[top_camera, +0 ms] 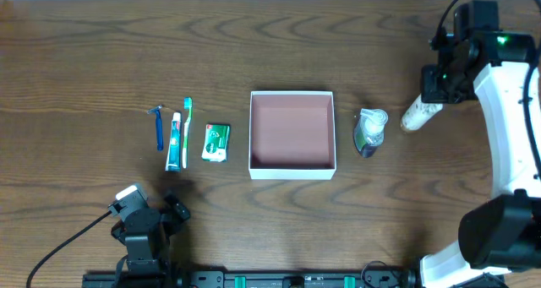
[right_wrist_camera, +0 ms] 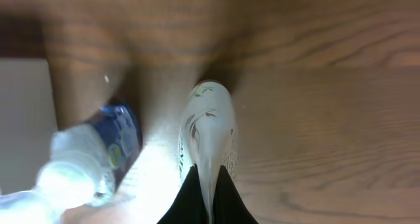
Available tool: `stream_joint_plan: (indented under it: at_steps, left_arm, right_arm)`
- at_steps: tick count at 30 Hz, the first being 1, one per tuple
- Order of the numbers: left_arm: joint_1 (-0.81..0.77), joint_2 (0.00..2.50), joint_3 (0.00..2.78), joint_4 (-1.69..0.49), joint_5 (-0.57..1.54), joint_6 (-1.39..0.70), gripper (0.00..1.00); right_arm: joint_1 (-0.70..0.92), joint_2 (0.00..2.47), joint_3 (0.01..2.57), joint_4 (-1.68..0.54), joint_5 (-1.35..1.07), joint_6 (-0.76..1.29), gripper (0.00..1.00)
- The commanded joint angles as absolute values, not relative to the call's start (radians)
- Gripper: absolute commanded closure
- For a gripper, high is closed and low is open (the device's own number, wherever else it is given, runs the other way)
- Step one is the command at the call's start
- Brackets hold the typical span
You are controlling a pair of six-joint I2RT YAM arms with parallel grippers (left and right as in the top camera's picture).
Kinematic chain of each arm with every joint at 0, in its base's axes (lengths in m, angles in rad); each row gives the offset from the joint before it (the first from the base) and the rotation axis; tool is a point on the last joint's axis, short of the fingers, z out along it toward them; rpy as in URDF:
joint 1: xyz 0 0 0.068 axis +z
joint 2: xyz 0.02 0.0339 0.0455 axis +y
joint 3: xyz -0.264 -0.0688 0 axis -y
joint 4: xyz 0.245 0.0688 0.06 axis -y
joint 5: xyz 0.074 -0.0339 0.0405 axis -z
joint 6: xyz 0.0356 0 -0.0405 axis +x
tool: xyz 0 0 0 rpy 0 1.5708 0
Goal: Pack container
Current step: 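Carry the Pantene tube into the box and release it upright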
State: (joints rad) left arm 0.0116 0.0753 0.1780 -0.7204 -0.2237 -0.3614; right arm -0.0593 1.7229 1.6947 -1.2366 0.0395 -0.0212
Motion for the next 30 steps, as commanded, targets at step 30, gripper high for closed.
stream_joint_plan:
  at_steps: [30]
  left_arm:
    - [0.016,0.07,0.167,-0.724,-0.228,-0.352,0.02]
  right_arm:
    - [0.548,1.843,1.91,-1.164,0.105,0.217,0.99]
